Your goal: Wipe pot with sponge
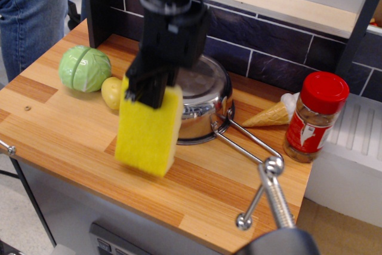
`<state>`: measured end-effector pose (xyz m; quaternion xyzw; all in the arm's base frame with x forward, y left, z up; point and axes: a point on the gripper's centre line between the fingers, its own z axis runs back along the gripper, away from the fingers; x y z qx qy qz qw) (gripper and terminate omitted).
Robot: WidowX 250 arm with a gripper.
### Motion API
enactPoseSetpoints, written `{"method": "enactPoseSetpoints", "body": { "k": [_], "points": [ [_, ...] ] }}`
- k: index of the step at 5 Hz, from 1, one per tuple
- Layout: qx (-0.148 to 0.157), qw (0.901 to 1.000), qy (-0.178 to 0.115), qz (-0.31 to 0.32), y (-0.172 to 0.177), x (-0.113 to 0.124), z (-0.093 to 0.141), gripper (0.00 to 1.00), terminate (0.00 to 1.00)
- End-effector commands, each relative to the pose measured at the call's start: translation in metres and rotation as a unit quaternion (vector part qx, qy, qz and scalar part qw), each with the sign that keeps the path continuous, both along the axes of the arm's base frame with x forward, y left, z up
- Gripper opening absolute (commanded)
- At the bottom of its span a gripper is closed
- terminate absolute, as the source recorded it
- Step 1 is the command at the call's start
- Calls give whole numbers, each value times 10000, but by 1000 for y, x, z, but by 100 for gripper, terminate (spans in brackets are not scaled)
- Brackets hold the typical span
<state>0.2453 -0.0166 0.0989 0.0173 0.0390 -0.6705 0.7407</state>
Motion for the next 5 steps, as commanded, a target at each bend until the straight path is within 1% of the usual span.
{"method": "enactPoseSetpoints", "body": {
  "k": [1,2,3,4,5],
  "points": [
    [-492,9921,-442,1065,11,26,48,0,0],
    [-457,9883,-430,1389,18,43,50,0,0],
    [-605,9850,-384,1569,15,53,57,0,0],
    [-627,9830,-203,1715,12,63,48,0,0],
    [-511,9802,-165,1906,16,71,34,0,0]
  ]
}}
